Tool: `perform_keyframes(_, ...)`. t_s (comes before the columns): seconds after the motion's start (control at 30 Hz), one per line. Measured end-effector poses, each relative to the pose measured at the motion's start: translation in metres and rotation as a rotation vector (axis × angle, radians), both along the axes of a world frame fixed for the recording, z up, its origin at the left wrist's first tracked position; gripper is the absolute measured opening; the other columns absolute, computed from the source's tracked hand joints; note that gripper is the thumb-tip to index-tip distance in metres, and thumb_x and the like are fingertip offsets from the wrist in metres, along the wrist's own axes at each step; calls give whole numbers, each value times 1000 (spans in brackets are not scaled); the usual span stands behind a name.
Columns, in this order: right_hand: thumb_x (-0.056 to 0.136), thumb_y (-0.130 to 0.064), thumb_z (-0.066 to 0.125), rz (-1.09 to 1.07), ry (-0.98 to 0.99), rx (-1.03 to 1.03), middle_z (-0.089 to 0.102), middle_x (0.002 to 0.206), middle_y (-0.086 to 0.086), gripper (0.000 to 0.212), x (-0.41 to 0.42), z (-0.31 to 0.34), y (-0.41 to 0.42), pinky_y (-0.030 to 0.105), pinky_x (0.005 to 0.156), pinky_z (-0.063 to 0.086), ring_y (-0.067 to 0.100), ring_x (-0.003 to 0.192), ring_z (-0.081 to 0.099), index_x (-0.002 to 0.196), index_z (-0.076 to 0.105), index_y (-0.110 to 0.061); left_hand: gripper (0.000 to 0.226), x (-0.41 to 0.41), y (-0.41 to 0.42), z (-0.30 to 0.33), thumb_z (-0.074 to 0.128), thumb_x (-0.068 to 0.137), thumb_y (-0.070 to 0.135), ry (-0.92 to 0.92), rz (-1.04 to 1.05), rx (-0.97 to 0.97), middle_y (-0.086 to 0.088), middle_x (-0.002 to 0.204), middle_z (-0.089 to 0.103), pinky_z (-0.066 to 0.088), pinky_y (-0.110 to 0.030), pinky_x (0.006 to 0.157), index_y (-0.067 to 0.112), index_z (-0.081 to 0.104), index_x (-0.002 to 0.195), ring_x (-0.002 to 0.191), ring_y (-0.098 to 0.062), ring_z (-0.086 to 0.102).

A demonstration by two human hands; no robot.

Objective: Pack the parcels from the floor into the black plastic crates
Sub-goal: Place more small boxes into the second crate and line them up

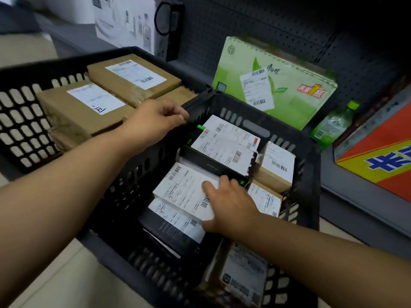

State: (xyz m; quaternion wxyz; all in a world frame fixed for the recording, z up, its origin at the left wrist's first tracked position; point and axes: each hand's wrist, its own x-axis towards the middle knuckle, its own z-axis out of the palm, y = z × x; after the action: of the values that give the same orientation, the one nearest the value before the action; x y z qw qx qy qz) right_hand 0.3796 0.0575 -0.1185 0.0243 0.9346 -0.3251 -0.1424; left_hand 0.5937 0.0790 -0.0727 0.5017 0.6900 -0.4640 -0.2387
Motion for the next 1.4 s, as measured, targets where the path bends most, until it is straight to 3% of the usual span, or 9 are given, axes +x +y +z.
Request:
perform_keyframes(0.27,81,-61,54,132,166,-150,30,136,21,91,20,-23,-1,50,99,29,37,125,30,147,5,-21,13,7,-2,-6,61,88,18,-23,-39,6,3,96,71,49,-37,96,27,70,91,97,-14,65)
perform_keyframes(0.4,91,-53,46,239,145,-140,-7,156,18,89,30,-35,-2,48,114,12,36,144,-1,149,-10,-15,13,6,-3,-6,61,89,19,-78,-52,11,3,97,69,50,-33,93,23,70,97,96,-13,63)
perform_keyframes(0.53,97,-51,30,229,139,-107,-30,152,16,82,33,-55,-6,43,118,-6,32,141,-25,141,-31,-18,14,4,-2,-5,59,90,19,-93,-59,16,2,97,68,51,-29,87,21,69,101,93,-13,63)
perform_keyframes(0.73,97,-49,31,199,128,-76,-33,150,15,82,33,-59,-8,40,118,-10,30,140,-30,134,-36,-20,16,4,-2,-4,57,91,18,-145,-69,25,2,97,67,49,-21,79,19,68,103,90,-12,62)
perform_keyframes(0.8,96,-48,31,190,129,-64,-33,150,14,82,33,-59,-7,39,118,-11,29,139,-30,137,-34,-20,19,0,-1,-5,57,91,18,-350,-67,45,3,102,65,48,-27,82,20,66,107,94,-13,59)
perform_keyframes(0.93,97,-47,32,185,145,-49,-31,151,15,79,33,-57,-6,39,116,-13,29,140,-29,145,-26,-21,32,-19,-13,-20,52,88,25,-1215,-175,104,0,115,58,35,-36,91,25,57,119,111,-22,49)
perform_keyframes(1.0,96,-46,34,183,138,-43,-30,152,16,80,33,-55,-6,39,116,-13,30,141,-27,146,-24,-21,37,-29,-26,-28,50,88,21,-1414,-343,178,-1,123,53,35,-35,96,24,51,126,118,-23,44)
perform_keyframes(1.17,96,-45,34,170,128,-37,-31,152,16,80,32,-58,-5,40,116,-12,29,140,-28,146,-24,-22,68,-36,-49,-40,46,95,11,-1421,-468,414,-14,157,12,26,-37,114,12,7,151,144,-26,15)
perform_keyframes(1.4,96,-43,36,175,93,-37,-25,154,14,80,29,-62,-8,40,116,-12,29,141,-26,147,-21,-22,65,-31,-59,-42,50,91,1,-1353,-431,457,-16,156,14,41,-39,104,7,17,147,142,-26,23)
